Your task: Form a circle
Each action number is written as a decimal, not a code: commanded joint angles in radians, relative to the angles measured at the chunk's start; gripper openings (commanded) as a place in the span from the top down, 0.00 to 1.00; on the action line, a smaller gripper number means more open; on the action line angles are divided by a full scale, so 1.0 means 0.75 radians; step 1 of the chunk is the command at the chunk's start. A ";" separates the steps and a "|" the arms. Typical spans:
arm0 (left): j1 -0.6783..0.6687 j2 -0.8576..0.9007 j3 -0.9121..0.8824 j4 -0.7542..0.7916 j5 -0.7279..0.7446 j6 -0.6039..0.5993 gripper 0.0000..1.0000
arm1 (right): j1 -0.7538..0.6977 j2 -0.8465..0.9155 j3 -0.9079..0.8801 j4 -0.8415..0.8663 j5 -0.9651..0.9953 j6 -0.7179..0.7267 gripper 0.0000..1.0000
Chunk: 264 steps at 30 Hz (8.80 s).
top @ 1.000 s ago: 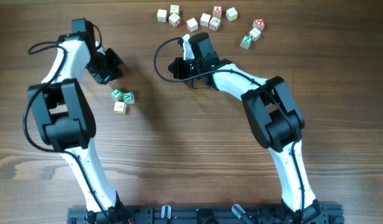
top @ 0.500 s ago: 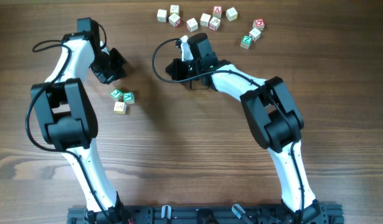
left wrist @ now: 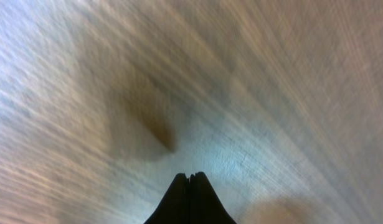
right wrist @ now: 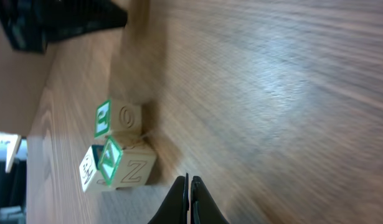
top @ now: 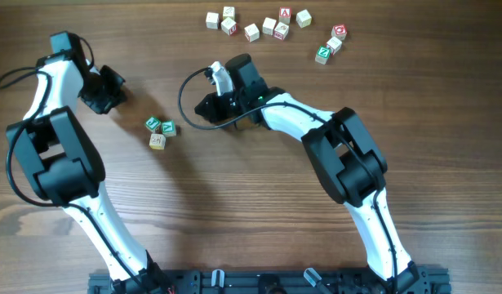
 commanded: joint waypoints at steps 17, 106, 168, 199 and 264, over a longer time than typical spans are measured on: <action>0.033 0.009 0.007 0.191 -0.065 -0.009 0.94 | 0.102 0.037 -0.004 0.047 0.154 -0.087 0.96; 0.031 0.009 0.007 -0.544 -0.070 -0.012 0.96 | -0.058 0.062 -0.004 0.023 0.410 0.062 0.96; -0.031 -0.164 -0.388 -0.422 0.079 -0.219 0.96 | -0.102 0.062 -0.004 -0.013 0.385 0.127 0.96; -0.031 -0.164 -0.388 -0.396 0.083 -0.249 0.96 | -0.102 0.062 -0.004 -0.012 0.385 0.126 0.96; 0.258 -0.209 -0.388 -0.168 -0.008 -0.283 0.96 | 0.315 -0.108 -0.004 -0.218 0.199 -0.850 0.95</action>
